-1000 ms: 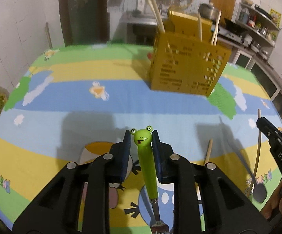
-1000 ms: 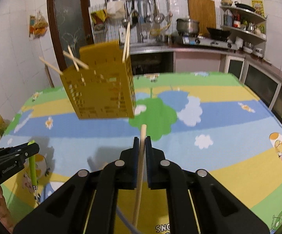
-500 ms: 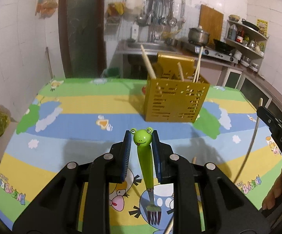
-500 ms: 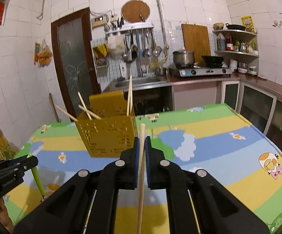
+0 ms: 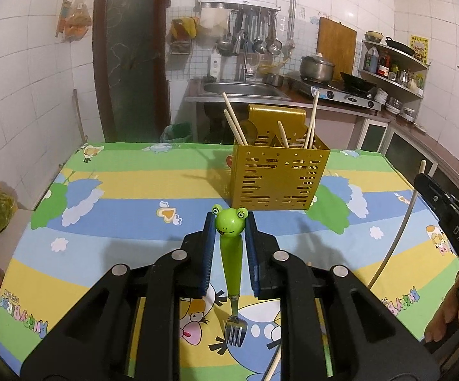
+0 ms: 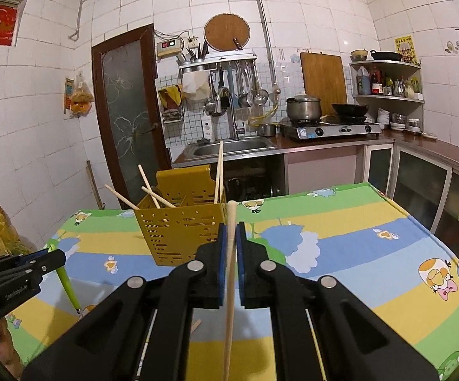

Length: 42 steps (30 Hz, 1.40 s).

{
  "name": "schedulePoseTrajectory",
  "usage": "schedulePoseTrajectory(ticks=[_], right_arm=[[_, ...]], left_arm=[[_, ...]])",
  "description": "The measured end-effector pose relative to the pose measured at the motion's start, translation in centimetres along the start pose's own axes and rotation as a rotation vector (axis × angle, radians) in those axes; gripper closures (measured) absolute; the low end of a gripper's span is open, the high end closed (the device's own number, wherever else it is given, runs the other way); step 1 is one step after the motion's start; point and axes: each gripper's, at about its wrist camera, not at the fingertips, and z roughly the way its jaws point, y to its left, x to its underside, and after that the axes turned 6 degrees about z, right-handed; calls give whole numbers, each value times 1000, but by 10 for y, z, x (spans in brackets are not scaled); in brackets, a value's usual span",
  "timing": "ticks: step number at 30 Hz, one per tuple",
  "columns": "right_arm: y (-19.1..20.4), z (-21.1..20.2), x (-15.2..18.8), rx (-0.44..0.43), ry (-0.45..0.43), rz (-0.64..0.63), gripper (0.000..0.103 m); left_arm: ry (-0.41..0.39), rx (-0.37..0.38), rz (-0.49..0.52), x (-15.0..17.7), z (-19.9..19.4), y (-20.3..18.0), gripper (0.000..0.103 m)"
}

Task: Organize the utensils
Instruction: 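Lift the fork and chopstick and carry both over the yellow holder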

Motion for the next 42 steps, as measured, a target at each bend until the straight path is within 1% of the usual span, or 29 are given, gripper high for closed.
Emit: schedulePoseTrajectory(ticks=[8, 14, 17, 19, 22, 25, 28, 31, 35, 38, 42], right_arm=[[5, -7, -10, -10, -34, -11, 97], [9, -2, -25, -18, -60, -16, 97], [15, 0, -39, -21, -84, -32, 97], [19, -1, -52, -27, -109, -39, 97], [26, 3, -78, -31, -151, -52, 97], [34, 10, -103, -34, -188, -59, 97], [42, 20, -131, -36, -235, -66, 97], [48, 34, -154, -49, -265, -57, 97], [56, 60, -171, -66, -292, -57, 97], [60, 90, -169, -75, -289, -63, 97], [57, 134, -150, -80, -228, -80, 97]], left_arm=[[-19, 11, -4, -9, -6, 1, 85], [-31, 7, -4, -30, -4, 0, 85], [-59, 15, 1, -47, -7, -2, 85], [-88, 15, 3, -65, -9, -3, 85], [-131, 10, -4, -90, -10, -4, 85], [-188, -17, -8, -124, -5, -4, 85], [-221, -18, -20, -150, 1, -4, 85], [-264, -10, -21, -177, 12, -7, 85], [-297, -14, -14, -198, 36, -11, 85], [-284, -11, -19, -202, 68, -11, 85], [-236, -12, -24, -192, 109, -9, 85]])
